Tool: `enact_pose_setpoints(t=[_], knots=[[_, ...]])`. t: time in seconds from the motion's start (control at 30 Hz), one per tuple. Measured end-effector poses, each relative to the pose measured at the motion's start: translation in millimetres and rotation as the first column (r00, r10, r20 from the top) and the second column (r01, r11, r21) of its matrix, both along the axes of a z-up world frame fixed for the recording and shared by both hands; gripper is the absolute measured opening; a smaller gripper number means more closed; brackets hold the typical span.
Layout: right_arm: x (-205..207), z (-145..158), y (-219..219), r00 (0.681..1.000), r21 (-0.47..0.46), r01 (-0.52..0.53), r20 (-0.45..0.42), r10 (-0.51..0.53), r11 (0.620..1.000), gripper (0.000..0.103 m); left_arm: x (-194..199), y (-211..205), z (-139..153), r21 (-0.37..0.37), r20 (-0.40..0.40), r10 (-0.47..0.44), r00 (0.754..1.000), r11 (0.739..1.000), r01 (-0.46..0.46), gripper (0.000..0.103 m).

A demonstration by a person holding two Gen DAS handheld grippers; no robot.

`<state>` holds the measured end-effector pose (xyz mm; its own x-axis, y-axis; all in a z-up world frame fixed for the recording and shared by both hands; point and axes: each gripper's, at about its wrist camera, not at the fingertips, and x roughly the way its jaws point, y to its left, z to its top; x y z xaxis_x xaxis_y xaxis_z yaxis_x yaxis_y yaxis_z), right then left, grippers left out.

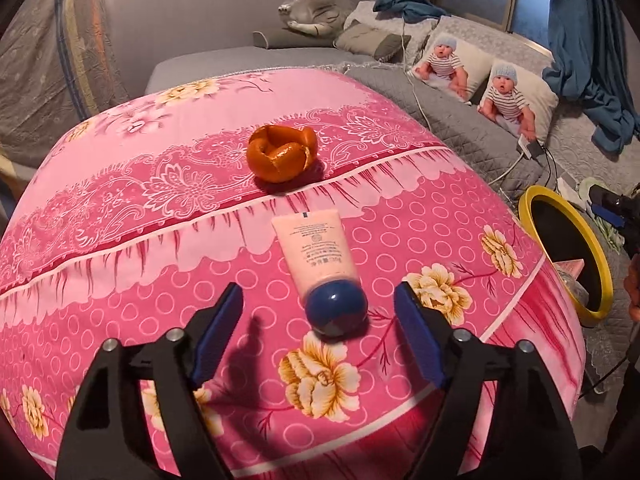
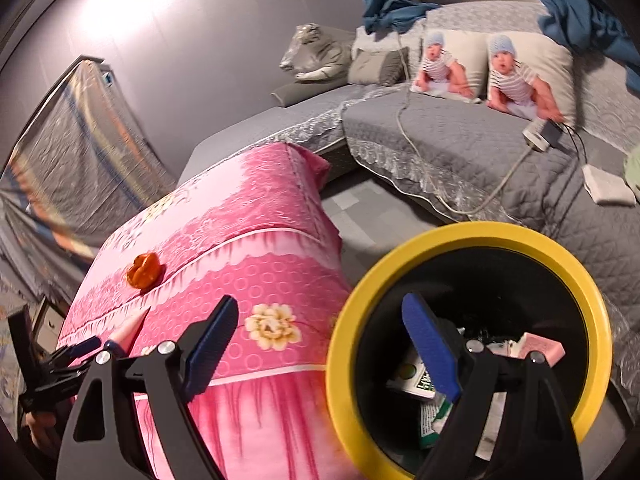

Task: Collect trash
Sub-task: 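Grasp the pink tube with the left tool while the right tool grasps the orange peel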

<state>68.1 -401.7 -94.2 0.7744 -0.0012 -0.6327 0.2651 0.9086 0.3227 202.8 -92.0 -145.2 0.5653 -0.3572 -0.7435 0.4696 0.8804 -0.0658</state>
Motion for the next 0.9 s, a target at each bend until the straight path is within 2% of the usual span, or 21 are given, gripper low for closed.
enact_pose_setpoints(t=[0.23,0.4,0.57,0.77,0.9], knots=[[1.5,0.1,1.0,1.0,0.0,-0.011,0.002,0.011,1.0,0.081,12.1,-6.5,-11.9,0.017,-0.042,0.007,0.999,1.0,-0.006,0.056],[-2.1,-1.3,-3.5,1.0,0.005,-0.004,-0.002,0.004,1.0,0.081,20.4,-10.3,-19.4,0.029,-0.062,0.015,0.998,1.0,-0.013,0.035],[0.1,4.6,-0.1,1.0,-0.007,-0.023,0.01,0.023,1.0,0.081,21.5,-7.2,-19.9,0.004,-0.058,0.018,0.998,1.0,-0.018,0.035],[29.3,32.5,44.1,0.976,-0.073,-0.199,0.071,0.204,0.977,0.081,6.8,5.1,5.0,-0.051,0.004,0.005,1.0,0.999,-0.005,0.035],[76.8,38.5,110.6,0.924,-0.161,-0.363,0.064,0.377,0.918,0.081,-8.4,25.6,22.3,-0.107,0.032,0.036,0.999,0.994,-0.032,0.035]])
